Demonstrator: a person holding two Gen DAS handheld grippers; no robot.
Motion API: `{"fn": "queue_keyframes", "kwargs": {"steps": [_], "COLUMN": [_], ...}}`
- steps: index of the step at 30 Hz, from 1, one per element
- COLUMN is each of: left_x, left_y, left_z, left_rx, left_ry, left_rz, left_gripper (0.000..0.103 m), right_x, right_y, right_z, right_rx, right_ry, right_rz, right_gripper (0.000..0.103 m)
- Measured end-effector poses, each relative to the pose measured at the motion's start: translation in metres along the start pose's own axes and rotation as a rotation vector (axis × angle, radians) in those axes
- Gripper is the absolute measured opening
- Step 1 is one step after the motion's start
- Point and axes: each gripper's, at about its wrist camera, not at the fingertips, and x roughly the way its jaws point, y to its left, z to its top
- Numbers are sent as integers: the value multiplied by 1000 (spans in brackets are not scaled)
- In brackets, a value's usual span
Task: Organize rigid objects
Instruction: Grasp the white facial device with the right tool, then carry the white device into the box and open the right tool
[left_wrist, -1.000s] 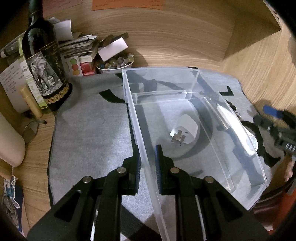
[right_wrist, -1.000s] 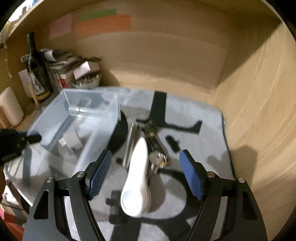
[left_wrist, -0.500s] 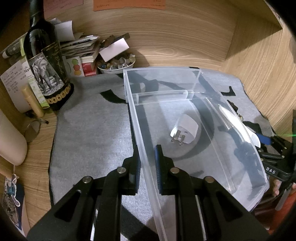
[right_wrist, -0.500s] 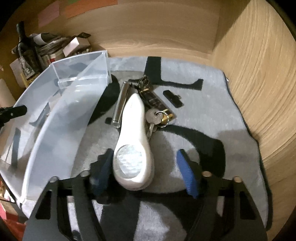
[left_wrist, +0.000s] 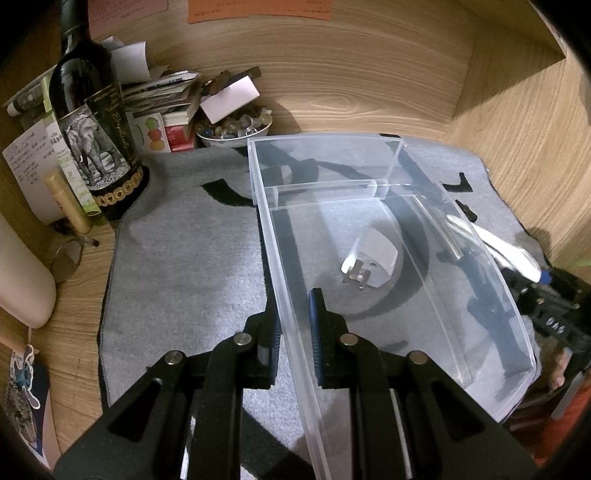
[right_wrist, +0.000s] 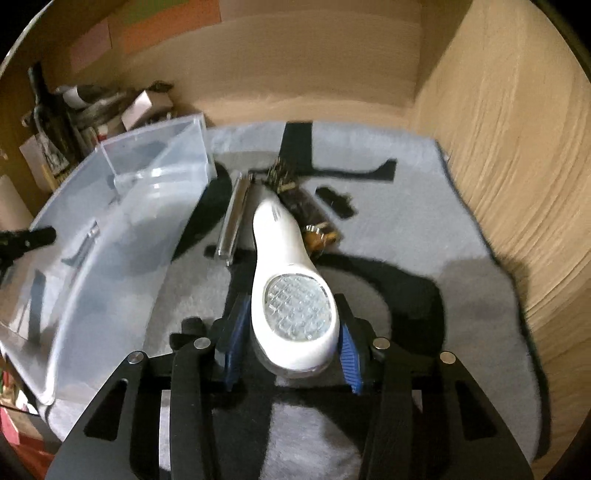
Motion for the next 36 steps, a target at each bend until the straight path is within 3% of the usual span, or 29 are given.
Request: {"fn": "queue_keyframes", "kwargs": {"steps": [19,36], "left_x": [0,0], "left_y": [-1,0], "left_z": [0,1], "left_rx": [-1,-3], "left_ry": [-3,-4], "left_rz": [-3,-9], "left_gripper": [15,15], "right_x": [-54,-99], "right_y": [5,66], "right_z": [49,86], "right_rx": [-10,-150], "right_ry": [-247,-425], "right_rz": [-13,156], "right_gripper": [39,39]}}
